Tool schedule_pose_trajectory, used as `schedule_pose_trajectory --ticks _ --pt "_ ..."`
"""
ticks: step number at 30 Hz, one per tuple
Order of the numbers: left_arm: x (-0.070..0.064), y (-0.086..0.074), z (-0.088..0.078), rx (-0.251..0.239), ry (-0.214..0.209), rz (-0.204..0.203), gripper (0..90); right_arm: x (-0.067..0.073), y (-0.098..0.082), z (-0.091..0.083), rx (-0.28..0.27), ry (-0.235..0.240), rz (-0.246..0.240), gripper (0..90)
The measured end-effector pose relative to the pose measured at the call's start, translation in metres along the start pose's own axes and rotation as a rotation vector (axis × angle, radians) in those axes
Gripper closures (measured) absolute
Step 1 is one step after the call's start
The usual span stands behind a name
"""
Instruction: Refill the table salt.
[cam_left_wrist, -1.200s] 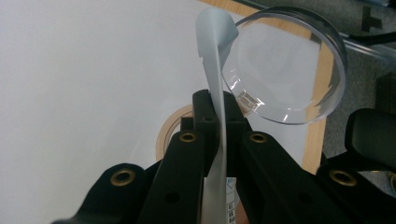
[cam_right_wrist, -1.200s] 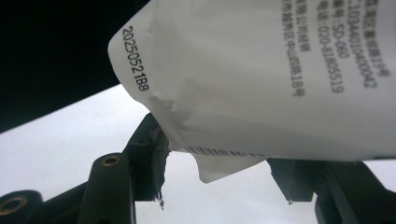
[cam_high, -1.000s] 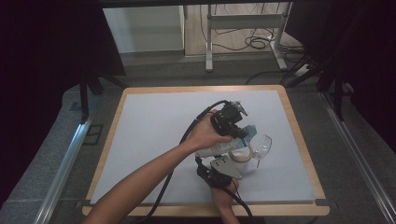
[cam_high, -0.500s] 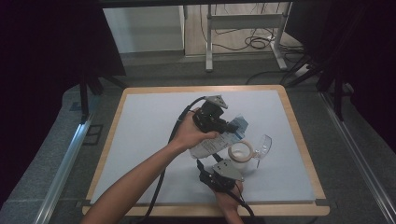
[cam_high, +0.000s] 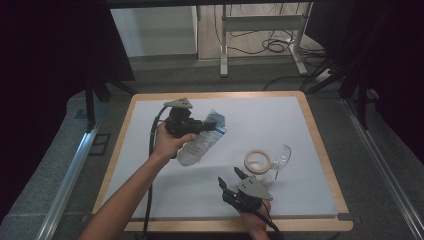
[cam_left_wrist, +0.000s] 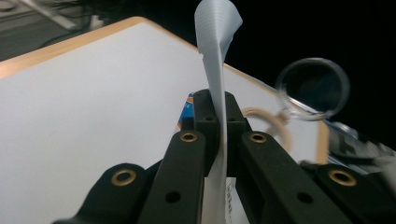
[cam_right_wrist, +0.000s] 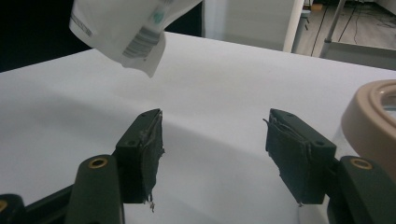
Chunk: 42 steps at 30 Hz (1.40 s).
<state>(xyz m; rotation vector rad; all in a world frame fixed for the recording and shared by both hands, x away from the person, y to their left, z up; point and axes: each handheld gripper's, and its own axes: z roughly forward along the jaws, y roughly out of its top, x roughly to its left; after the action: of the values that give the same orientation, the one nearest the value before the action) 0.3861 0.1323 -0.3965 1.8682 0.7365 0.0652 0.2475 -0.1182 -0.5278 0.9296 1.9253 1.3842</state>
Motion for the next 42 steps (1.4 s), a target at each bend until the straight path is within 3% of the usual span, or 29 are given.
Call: schedule_pose_trajectory --ticks 7,13,21,30,42 --pt "0.055 -0.030 -0.016 -0.085 0.086 -0.090 89.8 0.002 0.001 -0.007 -0.003 0.012 -0.027 37.1" --pt "0.076 -0.044 -0.026 -0.144 0.118 -0.110 89.8 0.002 0.001 -0.010 -0.010 0.016 -0.036 37.1" --pt "0.081 -0.071 -0.054 -0.186 0.135 -0.127 89.5 0.001 -0.001 -0.013 -0.008 0.015 -0.041 37.1" --pt "0.075 -0.090 -0.078 -0.148 0.179 -0.096 88.7 0.000 0.001 -0.014 -0.015 0.009 -0.047 37.1" --pt "0.070 -0.103 -0.091 -0.116 0.200 -0.065 84.6 0.000 0.001 -0.014 -0.012 0.009 -0.052 37.1"
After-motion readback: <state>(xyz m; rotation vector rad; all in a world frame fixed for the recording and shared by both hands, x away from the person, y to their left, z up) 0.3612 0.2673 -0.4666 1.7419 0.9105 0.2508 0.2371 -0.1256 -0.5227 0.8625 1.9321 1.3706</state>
